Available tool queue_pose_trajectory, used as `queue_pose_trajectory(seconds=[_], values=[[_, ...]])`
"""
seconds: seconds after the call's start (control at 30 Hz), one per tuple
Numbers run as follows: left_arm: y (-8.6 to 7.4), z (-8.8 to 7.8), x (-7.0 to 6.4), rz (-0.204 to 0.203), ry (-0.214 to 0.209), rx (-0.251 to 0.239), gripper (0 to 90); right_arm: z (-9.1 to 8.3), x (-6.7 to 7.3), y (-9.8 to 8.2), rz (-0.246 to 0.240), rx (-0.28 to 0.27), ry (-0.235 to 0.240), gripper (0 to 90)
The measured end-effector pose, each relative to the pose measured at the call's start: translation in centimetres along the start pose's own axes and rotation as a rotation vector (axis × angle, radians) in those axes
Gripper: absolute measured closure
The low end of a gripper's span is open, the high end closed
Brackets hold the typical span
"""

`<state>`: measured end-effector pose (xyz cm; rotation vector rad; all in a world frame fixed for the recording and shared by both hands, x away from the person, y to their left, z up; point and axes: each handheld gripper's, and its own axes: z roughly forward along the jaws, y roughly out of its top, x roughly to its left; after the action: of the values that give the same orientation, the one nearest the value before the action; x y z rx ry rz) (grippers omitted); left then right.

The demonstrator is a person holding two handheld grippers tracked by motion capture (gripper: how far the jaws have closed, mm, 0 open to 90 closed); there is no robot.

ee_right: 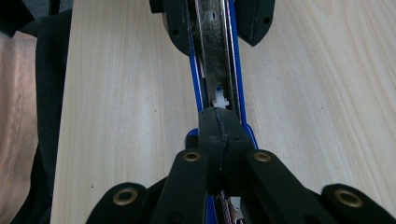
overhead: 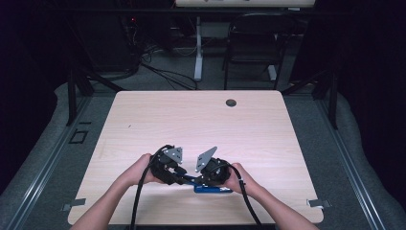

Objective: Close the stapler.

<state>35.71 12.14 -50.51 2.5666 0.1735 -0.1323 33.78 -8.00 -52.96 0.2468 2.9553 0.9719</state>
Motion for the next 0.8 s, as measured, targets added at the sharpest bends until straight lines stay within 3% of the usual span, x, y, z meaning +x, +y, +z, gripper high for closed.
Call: queue_pose_trajectory(seconds=[0.53, 0.57, 0.6, 0.8], values=[[-0.63, -0.76, 0.18, -0.019, -0.001, 0.010, 55.5, -0.06, -0.12, -0.06, 0.003, 0.006, 0.004, 90.0], [-0.70, -0.79, 0.22, -0.023, -0.005, 0.008, 55.2, -0.64, -0.13, 0.20, -0.016, 0.090, -0.026, 90.0], [-0.71, -0.78, 0.21, -0.024, -0.004, 0.008, 55.3, -0.10, -0.09, -0.09, 0.005, 0.006, 0.001, 90.0], [-0.59, -0.70, 0.03, -0.001, -0.010, 0.006, 62.9, -0.08, -0.13, -0.11, 0.009, 0.005, 0.006, 90.0]])
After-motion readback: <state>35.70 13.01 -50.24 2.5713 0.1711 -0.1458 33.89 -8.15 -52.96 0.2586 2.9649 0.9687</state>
